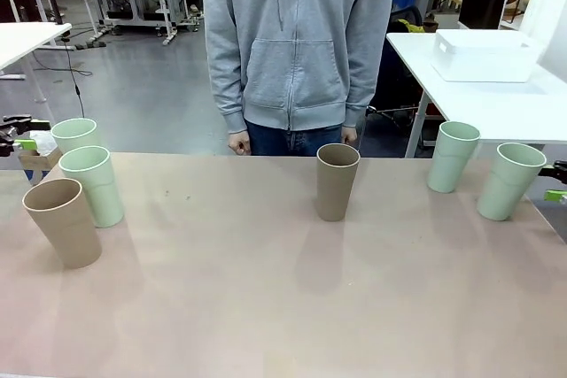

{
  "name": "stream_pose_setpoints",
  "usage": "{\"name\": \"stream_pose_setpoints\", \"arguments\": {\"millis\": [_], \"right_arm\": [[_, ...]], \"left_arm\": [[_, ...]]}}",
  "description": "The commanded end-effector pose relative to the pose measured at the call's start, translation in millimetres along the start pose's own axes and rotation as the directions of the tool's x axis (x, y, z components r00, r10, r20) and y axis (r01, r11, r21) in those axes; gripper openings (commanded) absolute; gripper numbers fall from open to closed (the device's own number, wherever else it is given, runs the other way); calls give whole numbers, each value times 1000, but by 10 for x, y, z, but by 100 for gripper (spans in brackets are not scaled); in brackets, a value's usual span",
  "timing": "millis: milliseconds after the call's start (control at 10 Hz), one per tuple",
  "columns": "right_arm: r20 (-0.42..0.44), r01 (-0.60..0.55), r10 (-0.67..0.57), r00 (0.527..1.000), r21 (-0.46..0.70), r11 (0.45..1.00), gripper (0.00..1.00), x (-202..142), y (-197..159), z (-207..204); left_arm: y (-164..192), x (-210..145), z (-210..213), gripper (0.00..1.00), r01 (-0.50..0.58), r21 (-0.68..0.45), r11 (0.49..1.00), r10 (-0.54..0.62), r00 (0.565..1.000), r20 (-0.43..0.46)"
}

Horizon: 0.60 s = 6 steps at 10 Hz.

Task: Stack the cups and store them in the basket.
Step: Pick up two Reusable plastic cups , one in each hand.

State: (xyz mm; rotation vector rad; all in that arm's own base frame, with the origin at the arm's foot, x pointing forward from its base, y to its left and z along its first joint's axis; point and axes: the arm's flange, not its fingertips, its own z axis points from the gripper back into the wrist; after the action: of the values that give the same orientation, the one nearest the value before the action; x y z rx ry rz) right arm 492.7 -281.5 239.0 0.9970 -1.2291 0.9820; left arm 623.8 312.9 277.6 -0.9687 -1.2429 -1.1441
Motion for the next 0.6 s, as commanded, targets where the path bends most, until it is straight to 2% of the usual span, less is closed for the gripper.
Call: {"name": "stream_pose_setpoints", "arguments": {"millis": [0, 500], "right_arm": [[17, -13, 14, 1000, -39, 999, 100, -31, -43, -93], [19, 17, -16, 1000, -48, 999, 100, -136, -52, -262]], "left_arm": [[-25, -15, -56, 100, 24, 13, 1000, -24, 999, 24], [-140, -139, -129, 100, -55, -95, 994, 59, 998, 32]]}}
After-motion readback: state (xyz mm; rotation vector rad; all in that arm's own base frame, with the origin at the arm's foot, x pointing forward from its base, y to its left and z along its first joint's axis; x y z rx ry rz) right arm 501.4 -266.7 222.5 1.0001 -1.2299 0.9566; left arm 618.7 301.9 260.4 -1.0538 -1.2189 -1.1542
